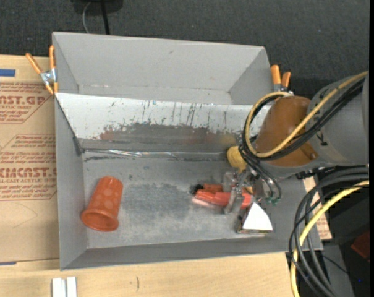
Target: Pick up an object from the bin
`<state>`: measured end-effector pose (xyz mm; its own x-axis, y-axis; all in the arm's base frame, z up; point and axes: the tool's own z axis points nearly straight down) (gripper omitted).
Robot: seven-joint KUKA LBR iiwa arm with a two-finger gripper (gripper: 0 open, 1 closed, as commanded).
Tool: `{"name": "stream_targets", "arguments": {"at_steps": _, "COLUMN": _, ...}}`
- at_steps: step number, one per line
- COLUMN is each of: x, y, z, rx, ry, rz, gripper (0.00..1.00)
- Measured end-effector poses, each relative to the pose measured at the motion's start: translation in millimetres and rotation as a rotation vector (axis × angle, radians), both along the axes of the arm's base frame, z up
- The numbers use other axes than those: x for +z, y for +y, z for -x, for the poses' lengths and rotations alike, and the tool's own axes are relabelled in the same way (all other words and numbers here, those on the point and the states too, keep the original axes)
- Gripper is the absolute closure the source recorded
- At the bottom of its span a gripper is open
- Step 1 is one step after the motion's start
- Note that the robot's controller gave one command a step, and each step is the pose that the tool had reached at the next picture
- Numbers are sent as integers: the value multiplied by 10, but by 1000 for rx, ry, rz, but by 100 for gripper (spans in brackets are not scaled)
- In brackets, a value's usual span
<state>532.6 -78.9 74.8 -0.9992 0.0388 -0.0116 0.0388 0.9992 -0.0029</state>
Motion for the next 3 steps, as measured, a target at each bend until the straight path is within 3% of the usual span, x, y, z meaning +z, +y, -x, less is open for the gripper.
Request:
{"name": "stream_targets", "arguments": {"at_steps": 1, "x": 373, "y": -11, "z": 51, "rx": -4, "ry": 11, "rz": -3, "gripper": 100}}
{"name": "stream_targets", "arguments": {"at_steps": 3, "x": 1431, "y": 97, "z": 50, "rx": 96, "ry": 9, "rz": -2, "gripper": 100}}
